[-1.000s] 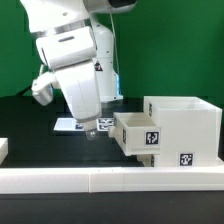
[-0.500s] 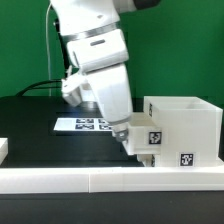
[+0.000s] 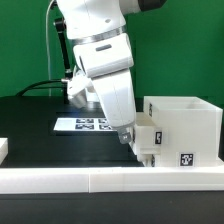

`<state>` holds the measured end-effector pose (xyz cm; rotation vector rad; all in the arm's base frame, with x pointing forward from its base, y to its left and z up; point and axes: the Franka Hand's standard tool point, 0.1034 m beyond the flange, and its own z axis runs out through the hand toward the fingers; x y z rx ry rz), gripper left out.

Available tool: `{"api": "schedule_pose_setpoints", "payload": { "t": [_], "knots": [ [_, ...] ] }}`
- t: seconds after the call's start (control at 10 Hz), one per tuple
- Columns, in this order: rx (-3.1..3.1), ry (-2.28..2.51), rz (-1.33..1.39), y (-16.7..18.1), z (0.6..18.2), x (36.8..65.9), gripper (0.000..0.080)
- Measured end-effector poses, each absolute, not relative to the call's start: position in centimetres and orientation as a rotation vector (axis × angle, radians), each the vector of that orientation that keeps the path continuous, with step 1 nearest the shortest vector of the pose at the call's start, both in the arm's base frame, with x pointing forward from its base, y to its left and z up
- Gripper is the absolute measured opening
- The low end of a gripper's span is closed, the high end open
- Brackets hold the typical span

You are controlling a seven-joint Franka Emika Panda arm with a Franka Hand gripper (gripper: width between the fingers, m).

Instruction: Assemble drawer

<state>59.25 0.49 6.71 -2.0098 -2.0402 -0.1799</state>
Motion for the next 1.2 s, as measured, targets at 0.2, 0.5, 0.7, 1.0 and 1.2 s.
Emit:
{"api": "schedule_pose_setpoints", "payload": {
  "t": [0.2,0.5,0.7,1.0,1.2],
  "knots": [
    [-1.990,-2.058,-0.185,1.55,6.97,59.42,0.0649],
    [-1.999,-2.069,-0.174,1.60,6.97,59.45,0.0649],
    [-1.998,-2.086,-0.171,1.56,6.90,59.51,0.0649],
    [-2.033,-2.099,-0.204,1.41,6.30,59.40,0.0649],
    [-2.018,-2.125,-0.218,1.33,6.33,59.56,0.0649]
  ]
}}
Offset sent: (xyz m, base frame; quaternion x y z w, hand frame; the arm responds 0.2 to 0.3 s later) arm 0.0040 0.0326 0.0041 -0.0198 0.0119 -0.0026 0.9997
